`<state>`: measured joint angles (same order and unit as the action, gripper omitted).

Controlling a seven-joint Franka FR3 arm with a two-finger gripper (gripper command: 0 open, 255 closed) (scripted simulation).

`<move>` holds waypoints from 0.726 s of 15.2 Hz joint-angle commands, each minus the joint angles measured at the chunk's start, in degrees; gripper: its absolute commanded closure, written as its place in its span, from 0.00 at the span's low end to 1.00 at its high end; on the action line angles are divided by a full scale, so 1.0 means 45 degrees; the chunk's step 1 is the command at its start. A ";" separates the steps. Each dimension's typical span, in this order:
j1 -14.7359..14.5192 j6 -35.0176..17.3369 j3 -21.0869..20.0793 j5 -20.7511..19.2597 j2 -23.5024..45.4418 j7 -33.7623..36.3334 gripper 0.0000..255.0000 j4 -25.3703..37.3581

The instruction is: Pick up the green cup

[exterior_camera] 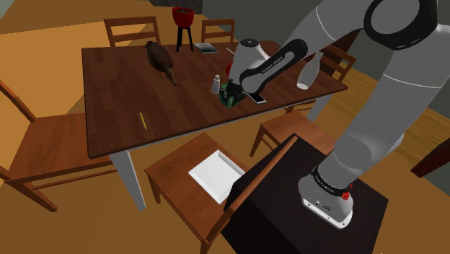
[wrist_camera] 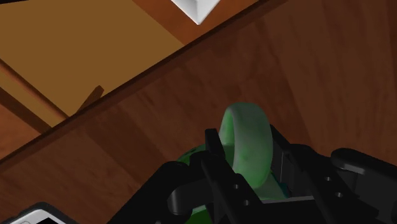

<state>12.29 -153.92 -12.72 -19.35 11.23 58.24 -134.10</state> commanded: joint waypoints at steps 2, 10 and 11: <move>-0.0001 -0.0009 0.0004 -0.0009 0.0008 0.0007 1.00 0.0006; 0.0090 0.0448 -0.0158 0.0420 -0.0445 -0.0348 1.00 0.0045; 0.0114 0.0597 -0.0202 0.0553 -0.0590 -0.0458 1.00 0.0061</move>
<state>12.76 -151.85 -13.36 -17.49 9.48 56.55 -133.66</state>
